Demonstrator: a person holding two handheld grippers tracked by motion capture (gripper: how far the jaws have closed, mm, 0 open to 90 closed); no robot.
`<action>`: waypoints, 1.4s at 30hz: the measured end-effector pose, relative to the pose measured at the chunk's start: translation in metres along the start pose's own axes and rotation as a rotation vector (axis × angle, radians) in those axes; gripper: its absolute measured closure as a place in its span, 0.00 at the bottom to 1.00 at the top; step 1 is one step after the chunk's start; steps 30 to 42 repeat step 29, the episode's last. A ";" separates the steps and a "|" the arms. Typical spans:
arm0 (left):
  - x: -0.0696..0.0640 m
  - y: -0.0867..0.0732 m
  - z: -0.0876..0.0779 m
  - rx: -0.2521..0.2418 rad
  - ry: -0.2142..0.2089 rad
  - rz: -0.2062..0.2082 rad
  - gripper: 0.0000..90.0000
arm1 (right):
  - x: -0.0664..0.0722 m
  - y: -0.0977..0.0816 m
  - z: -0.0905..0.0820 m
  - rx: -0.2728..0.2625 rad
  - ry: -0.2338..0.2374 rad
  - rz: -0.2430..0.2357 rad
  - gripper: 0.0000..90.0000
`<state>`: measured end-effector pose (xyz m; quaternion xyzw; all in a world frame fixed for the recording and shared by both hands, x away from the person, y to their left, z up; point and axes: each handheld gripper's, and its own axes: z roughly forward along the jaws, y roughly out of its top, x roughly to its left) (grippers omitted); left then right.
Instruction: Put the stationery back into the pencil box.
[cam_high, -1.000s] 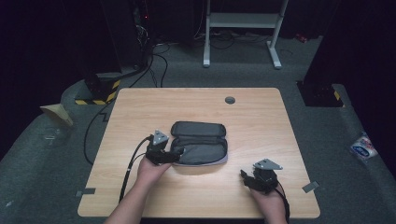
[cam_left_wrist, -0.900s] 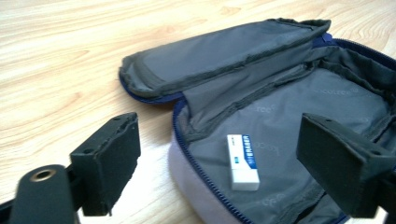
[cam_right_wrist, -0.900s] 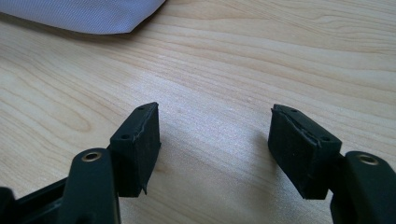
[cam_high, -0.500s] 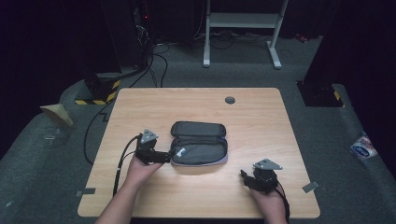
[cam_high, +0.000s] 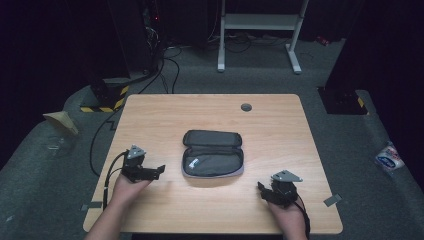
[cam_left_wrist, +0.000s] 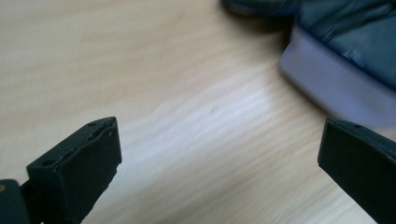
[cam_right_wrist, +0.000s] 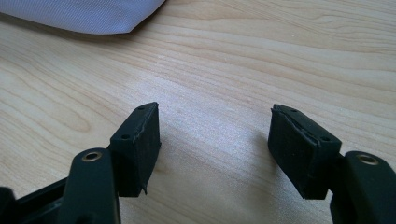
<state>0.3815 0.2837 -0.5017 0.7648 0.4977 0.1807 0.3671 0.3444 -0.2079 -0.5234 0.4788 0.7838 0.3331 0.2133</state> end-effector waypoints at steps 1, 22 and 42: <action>0.004 -0.005 -0.001 0.016 0.005 0.000 0.00 | 0.000 0.000 0.000 0.000 -0.001 0.000 0.38; 0.012 -0.055 -0.020 0.021 0.112 0.015 0.10 | 0.000 0.000 0.000 -0.001 -0.010 0.010 0.39; 0.012 -0.055 -0.020 0.020 0.118 0.020 0.11 | 0.000 0.000 0.000 -0.001 -0.007 0.008 0.38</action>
